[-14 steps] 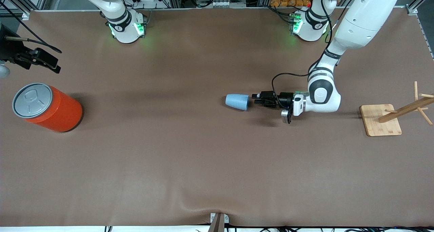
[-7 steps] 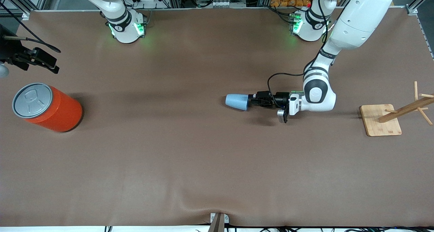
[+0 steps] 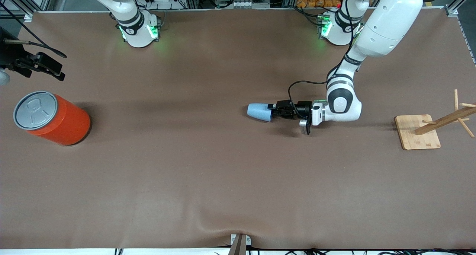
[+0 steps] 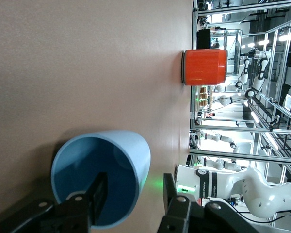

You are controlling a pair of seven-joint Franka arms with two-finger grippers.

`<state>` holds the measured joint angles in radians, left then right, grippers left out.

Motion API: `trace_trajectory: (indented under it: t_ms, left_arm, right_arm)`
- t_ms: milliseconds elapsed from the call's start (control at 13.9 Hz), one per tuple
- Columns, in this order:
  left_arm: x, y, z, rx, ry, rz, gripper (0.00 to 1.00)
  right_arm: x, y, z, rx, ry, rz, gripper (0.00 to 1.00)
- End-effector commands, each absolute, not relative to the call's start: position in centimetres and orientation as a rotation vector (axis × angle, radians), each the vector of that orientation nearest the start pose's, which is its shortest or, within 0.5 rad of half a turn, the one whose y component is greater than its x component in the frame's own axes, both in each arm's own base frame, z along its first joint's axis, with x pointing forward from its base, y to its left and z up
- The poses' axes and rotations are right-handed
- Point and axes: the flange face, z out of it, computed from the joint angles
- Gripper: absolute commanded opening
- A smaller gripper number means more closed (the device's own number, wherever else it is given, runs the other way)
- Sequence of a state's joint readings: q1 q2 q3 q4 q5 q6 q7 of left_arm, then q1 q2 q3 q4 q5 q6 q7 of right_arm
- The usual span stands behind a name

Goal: Flip cup
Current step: 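Grasp the blue cup's rim with the left gripper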

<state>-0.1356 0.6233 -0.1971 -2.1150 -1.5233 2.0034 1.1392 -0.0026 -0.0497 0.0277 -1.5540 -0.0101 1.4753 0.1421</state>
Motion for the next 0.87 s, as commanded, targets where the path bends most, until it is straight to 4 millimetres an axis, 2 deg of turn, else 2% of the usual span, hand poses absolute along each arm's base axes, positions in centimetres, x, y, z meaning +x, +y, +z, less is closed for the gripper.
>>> trace_trajectory:
  t_ms: [0,144,216,289,433,577,794]
  left_arm:
    - [48.0,-24.2,11.8,1.864,-0.15,-0.08,0.11]
    - [47.6,-24.9,11.7,1.861,-0.145,-0.085,0.1]
    - [47.6,-24.9,11.6,1.861,-0.143,-0.086,0.02]
    - [47.5,-24.8,11.7,1.862,-0.145,-0.087,0.0]
    - [47.9,-24.4,12.2,1.861,-0.142,-0.074,0.0]
    - [48.6,-24.1,13.6,1.86,-0.146,-0.051,0.0]
    - [50.3,-23.3,16.6,1.861,-0.137,-0.009,0.0]
  right_arm:
    - [53.1,1.2,65.6,-3.153,0.164,0.032,1.0]
    - [53.1,1.2,65.6,-3.152,0.164,0.03,1.0]
    - [53.1,1.1,65.5,-3.151,0.168,0.035,1.0]
    - [53.1,1.1,65.6,-3.151,0.169,0.032,1.0]
    - [53.0,1.1,65.6,-3.153,0.166,0.035,1.0]
    - [53.0,1.0,65.6,-3.152,0.166,0.035,1.0]
    - [53.0,1.1,65.6,-3.153,0.167,0.042,1.0]
